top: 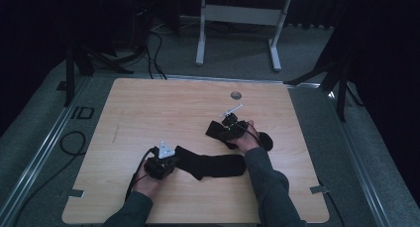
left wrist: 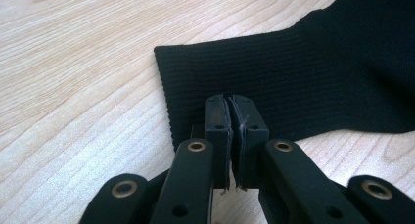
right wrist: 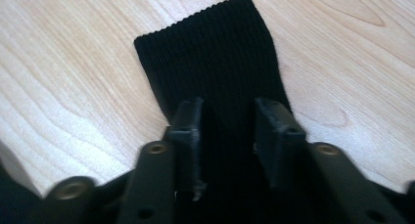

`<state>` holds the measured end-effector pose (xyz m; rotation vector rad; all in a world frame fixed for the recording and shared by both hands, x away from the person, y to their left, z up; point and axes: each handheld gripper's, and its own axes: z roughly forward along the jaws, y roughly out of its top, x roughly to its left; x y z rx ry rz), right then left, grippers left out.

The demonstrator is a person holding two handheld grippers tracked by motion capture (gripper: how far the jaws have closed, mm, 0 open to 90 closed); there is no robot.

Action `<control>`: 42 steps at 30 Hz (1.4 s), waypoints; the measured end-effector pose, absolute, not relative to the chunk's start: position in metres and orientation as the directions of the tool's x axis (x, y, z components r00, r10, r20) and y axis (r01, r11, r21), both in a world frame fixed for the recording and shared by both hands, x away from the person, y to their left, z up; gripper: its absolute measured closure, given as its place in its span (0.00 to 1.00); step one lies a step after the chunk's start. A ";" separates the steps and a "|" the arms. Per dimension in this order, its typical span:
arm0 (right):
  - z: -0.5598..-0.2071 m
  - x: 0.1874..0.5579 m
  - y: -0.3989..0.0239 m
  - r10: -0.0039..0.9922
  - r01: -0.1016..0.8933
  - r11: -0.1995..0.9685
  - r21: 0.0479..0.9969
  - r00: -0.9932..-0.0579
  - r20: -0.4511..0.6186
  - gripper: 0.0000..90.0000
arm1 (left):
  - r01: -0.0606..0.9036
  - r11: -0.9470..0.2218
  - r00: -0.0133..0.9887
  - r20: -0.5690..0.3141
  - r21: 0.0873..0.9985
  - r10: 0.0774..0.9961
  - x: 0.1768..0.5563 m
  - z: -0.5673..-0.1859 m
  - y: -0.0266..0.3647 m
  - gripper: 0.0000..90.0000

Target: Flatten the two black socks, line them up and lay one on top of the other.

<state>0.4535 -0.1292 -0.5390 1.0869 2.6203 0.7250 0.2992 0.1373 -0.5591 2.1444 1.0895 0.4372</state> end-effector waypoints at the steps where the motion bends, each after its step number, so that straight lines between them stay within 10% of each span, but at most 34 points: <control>1: -0.539 0.454 -0.129 0.718 0.613 0.599 0.515 -0.696 -0.007 0.80 | 0.576 -0.416 0.593 -0.009 0.704 0.805 0.299 -0.559 0.137 0.96; 5: -0.538 0.455 -0.131 0.743 0.645 0.562 0.517 -0.669 0.027 0.93 | 0.575 -0.416 0.594 -0.010 0.704 0.804 0.300 -0.559 0.137 0.96; 21: -0.488 0.419 -0.150 0.689 0.592 0.440 0.675 -0.705 0.169 0.93 | 0.575 -0.415 0.592 -0.009 0.705 0.806 0.299 -0.559 0.137 0.96; 42: -0.405 0.352 -0.173 0.625 0.389 0.420 0.820 -0.779 0.049 0.93 | 0.576 -0.412 0.590 -0.011 0.706 0.807 0.299 -0.559 0.137 0.96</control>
